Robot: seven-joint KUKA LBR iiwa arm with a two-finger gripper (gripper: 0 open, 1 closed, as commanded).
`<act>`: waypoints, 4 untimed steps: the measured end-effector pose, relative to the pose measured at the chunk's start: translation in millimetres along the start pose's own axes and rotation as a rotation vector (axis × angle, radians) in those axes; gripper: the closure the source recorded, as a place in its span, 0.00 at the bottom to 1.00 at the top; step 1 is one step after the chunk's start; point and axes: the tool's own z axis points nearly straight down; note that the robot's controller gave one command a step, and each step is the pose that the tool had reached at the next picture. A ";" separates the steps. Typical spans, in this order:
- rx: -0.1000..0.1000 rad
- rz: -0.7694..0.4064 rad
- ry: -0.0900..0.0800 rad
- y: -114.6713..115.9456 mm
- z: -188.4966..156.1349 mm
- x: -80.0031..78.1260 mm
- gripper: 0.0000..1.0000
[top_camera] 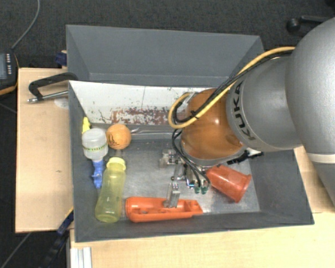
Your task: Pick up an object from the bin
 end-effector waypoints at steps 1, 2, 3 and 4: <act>0.002 -0.022 0.002 -31.4 4.5 11.3 0.00; -0.001 -0.088 -0.001 -56.6 -2.1 10.4 1.00; -0.001 -0.088 -0.001 -56.5 -2.1 10.4 1.00; -0.002 -0.076 0.001 -56.6 -55.1 10.3 1.00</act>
Offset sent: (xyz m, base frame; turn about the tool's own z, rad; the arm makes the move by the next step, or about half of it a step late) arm -0.0122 -0.0569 0.0012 -0.0883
